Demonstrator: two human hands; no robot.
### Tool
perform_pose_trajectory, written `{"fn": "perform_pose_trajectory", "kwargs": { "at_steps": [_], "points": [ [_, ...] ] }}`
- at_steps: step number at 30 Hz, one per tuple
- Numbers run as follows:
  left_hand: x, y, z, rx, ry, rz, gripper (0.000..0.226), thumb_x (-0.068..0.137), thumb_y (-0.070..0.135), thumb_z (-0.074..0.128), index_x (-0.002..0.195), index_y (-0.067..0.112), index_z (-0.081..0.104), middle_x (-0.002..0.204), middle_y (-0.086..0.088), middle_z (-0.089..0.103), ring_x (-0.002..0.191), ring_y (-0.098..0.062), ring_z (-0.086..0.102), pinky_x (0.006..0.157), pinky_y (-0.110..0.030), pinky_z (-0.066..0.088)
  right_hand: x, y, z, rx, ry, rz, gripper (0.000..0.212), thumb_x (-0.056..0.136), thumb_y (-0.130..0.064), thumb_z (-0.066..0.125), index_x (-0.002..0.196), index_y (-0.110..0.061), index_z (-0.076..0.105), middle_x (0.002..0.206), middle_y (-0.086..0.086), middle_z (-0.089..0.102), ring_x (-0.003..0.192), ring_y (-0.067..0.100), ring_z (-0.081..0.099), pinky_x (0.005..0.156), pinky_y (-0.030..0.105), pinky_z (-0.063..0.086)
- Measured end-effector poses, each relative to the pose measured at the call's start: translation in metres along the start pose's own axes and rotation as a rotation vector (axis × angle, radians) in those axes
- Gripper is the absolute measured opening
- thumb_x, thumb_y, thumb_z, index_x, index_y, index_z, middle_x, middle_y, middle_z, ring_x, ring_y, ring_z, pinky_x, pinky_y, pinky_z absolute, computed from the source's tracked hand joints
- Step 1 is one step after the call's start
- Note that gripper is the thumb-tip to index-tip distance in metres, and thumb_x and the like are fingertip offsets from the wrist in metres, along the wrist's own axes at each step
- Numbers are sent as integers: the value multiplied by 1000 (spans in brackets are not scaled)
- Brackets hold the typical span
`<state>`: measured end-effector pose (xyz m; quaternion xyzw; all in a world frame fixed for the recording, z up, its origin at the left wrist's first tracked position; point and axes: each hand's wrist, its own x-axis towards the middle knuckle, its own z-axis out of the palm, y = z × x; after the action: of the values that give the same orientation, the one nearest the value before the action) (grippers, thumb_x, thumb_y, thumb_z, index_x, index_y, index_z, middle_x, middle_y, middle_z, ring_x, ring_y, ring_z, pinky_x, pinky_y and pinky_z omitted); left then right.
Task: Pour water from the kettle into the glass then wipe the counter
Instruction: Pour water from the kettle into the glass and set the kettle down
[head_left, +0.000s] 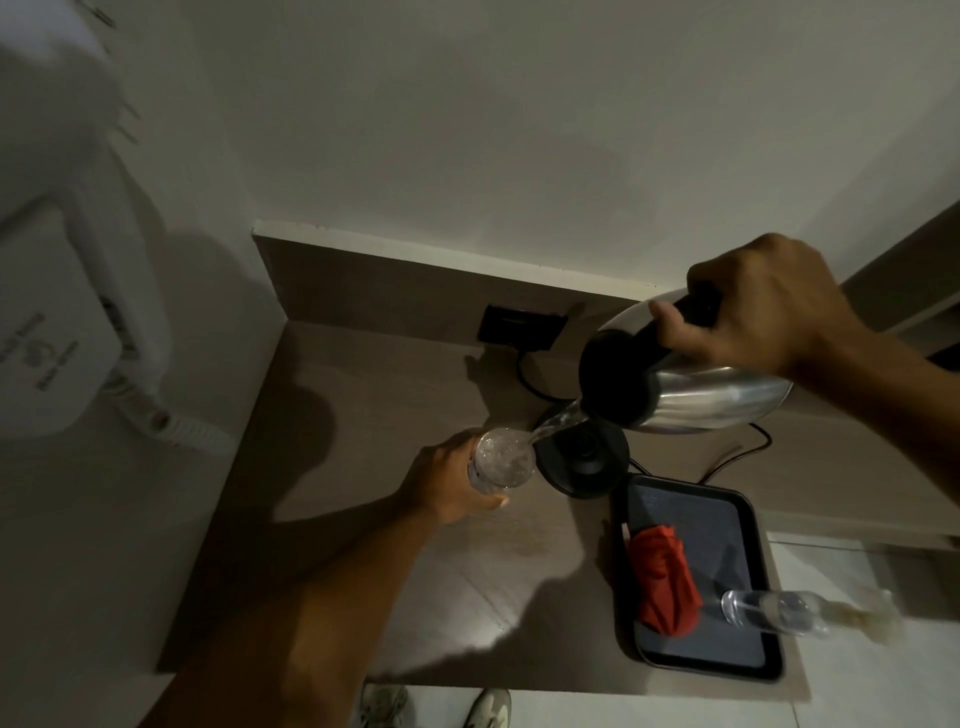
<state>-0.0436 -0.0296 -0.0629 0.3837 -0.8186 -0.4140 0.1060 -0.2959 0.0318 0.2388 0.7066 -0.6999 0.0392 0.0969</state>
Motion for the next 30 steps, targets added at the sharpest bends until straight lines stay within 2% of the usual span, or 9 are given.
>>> {"fn": "perform_pose_trajectory", "kwargs": {
  "at_steps": [5, 10, 13, 15, 18, 19, 22, 25, 30],
  "points": [
    [0, 0, 0, 1, -2, 2, 97, 54, 59, 88, 138, 29, 48, 131, 4, 66, 116, -15, 64, 95, -36, 57, -5, 4, 17, 79, 22, 17, 65, 85, -65, 32, 48, -14, 46, 38, -5, 31, 35, 12, 27, 52, 23, 30],
    [-1, 0, 0, 2, -1, 17, 96, 53, 62, 85, 136, 30, 49, 127, 6, 67, 112, -13, 66, 92, -34, 58, -24, 12, 49, 309, 13, 125, 66, 86, -60, 38, 58, -5, 62, 43, 10, 53, 36, 25, 51, 48, 21, 38],
    [-2, 0, 0, -1, 12, 18, 95, 52, 61, 87, 134, 33, 49, 127, 8, 68, 111, -13, 66, 91, -32, 57, -39, 11, 73, 445, 49, 244, 59, 86, -57, 42, 62, -8, 64, 45, -2, 51, 37, 8, 51, 42, 21, 38],
    [-2, 0, 0, -2, 5, 13, 94, 52, 61, 87, 133, 30, 50, 127, 6, 68, 111, -14, 66, 92, -34, 57, -49, 11, 89, 533, 79, 299, 54, 88, -53, 44, 66, -10, 66, 47, -5, 51, 41, 8, 55, 42, 13, 37],
    [-1, -1, 1, 0, 7, 2, 95, 52, 63, 85, 133, 28, 52, 126, 5, 68, 112, -15, 66, 93, -35, 57, -62, 15, 111, 718, 133, 436, 36, 97, -39, 50, 71, -18, 65, 60, 14, 64, 52, 25, 66, 50, 36, 56],
    [-1, -1, 1, -3, 7, 0, 95, 51, 64, 84, 133, 29, 51, 126, 5, 68, 113, -15, 66, 94, -36, 57, -66, 17, 117, 778, 161, 490, 33, 98, -35, 51, 71, -22, 64, 64, 15, 66, 57, 26, 69, 51, 35, 58],
    [-1, -2, 2, -12, 17, 18, 94, 52, 64, 83, 134, 30, 52, 126, 6, 68, 113, -15, 66, 93, -36, 57, -72, 20, 132, 918, 270, 590, 36, 94, -41, 48, 64, -25, 60, 57, -2, 62, 48, 2, 63, 45, 8, 47],
    [0, -3, 4, -22, 33, 42, 94, 51, 65, 83, 133, 30, 53, 125, 7, 68, 113, -13, 65, 93, -35, 58, -74, 26, 154, 1013, 304, 679, 42, 95, -32, 46, 56, -20, 54, 46, -8, 55, 39, -1, 51, 45, 18, 41],
    [0, -2, 4, -30, 39, 34, 95, 51, 59, 87, 134, 30, 53, 127, 7, 68, 115, -12, 64, 95, -35, 57, -85, 35, 181, 1083, 360, 879, 45, 103, -17, 41, 58, -17, 46, 61, 4, 44, 51, 13, 46, 55, 30, 38]
  ]
}}
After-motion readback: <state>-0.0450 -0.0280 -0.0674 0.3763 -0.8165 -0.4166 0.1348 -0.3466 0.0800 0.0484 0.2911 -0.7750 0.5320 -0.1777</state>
